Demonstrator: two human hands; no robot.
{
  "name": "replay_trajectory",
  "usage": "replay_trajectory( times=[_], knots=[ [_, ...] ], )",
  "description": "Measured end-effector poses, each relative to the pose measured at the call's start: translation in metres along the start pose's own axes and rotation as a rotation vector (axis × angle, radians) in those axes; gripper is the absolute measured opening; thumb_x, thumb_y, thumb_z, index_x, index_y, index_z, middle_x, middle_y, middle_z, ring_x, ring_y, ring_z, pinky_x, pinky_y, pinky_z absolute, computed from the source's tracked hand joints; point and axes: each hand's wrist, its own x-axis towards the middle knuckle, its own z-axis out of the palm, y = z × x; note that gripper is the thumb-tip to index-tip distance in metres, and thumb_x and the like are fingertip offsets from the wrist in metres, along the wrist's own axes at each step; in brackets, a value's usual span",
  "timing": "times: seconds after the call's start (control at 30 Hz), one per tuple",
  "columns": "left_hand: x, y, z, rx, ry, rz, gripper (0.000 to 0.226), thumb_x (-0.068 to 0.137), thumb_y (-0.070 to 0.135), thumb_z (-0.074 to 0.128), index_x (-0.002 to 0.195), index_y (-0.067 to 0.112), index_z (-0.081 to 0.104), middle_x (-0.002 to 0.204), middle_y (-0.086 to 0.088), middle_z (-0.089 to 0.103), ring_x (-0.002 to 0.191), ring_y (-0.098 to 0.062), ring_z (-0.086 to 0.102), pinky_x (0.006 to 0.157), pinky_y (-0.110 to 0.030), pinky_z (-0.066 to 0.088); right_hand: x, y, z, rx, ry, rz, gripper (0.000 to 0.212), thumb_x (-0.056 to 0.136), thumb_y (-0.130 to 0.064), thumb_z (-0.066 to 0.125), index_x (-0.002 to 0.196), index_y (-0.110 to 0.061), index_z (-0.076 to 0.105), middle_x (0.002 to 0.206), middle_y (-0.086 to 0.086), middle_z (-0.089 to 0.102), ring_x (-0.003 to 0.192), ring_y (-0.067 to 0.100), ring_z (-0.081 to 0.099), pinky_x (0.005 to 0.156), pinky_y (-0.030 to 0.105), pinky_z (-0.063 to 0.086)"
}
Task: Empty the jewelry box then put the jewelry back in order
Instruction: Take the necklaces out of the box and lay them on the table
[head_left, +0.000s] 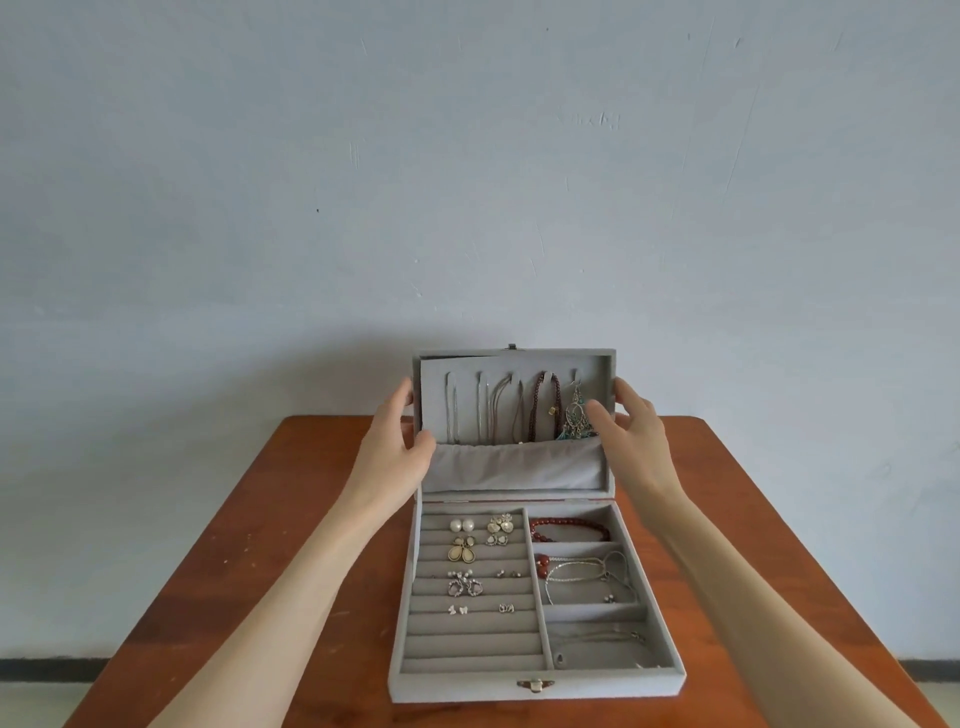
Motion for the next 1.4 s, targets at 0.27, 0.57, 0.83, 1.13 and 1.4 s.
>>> replay_trajectory(
  times=[0.27, 0.57, 0.83, 1.13, 1.4],
  knots=[
    [0.01, 0.015, 0.007, 0.156, 0.326, 0.241, 0.016, 0.088, 0.017, 0.057, 0.103, 0.014, 0.052, 0.104, -0.002, 0.057, 0.096, -0.02, 0.057, 0.084, -0.039, 0.049, -0.02, -0.015, 0.022, -0.333, 0.349, -0.321, 0.034, 0.09, -0.012, 0.054, 0.123, -0.008, 0.054, 0.122, 0.012, 0.055, 0.113, 0.029, 0.05, 0.094, 0.041, 0.039],
    [0.022, 0.009, 0.012, 0.051, 0.249, 0.216, 0.015, 0.088, 0.011, 0.058, 0.09, 0.022, 0.047, 0.081, 0.012, 0.053, 0.065, -0.002, 0.047, 0.06, -0.012, 0.036, -0.007, -0.051, 0.077, -0.454, 0.04, -0.592, 0.013, 0.089, -0.01, 0.055, 0.091, -0.004, 0.066, 0.089, 0.01, 0.065, 0.082, 0.027, 0.058, 0.071, 0.04, 0.048],
    [0.024, 0.0, 0.014, -0.016, 0.268, 0.208, 0.016, 0.086, 0.004, 0.058, 0.088, 0.017, 0.048, 0.09, 0.002, 0.058, 0.077, -0.019, 0.053, 0.062, -0.008, 0.035, -0.003, -0.035, 0.103, -0.499, 0.002, -0.287, 0.019, 0.091, -0.033, 0.052, 0.096, -0.017, 0.061, 0.086, 0.004, 0.07, 0.084, 0.027, 0.063, 0.066, 0.031, 0.046],
    [0.016, -0.003, 0.012, -0.028, 0.312, 0.268, 0.017, 0.085, 0.002, 0.059, 0.094, 0.016, 0.058, 0.096, 0.005, 0.061, 0.084, 0.007, 0.052, 0.069, 0.0, 0.034, -0.013, -0.04, 0.117, -0.46, 0.048, -0.222, 0.019, 0.09, -0.033, 0.052, 0.095, -0.019, 0.064, 0.087, 0.006, 0.071, 0.084, 0.029, 0.063, 0.068, 0.033, 0.045],
    [0.014, -0.001, 0.011, -0.012, 0.336, 0.27, 0.013, 0.085, 0.008, 0.063, 0.095, 0.015, 0.059, 0.092, 0.003, 0.061, 0.082, -0.011, 0.056, 0.068, -0.005, 0.037, -0.014, -0.049, 0.101, -0.294, 0.059, -0.244, 0.015, 0.09, -0.023, 0.053, 0.077, -0.017, 0.058, 0.048, -0.007, 0.045, 0.054, 0.019, 0.046, 0.059, 0.033, 0.04]
  ],
)
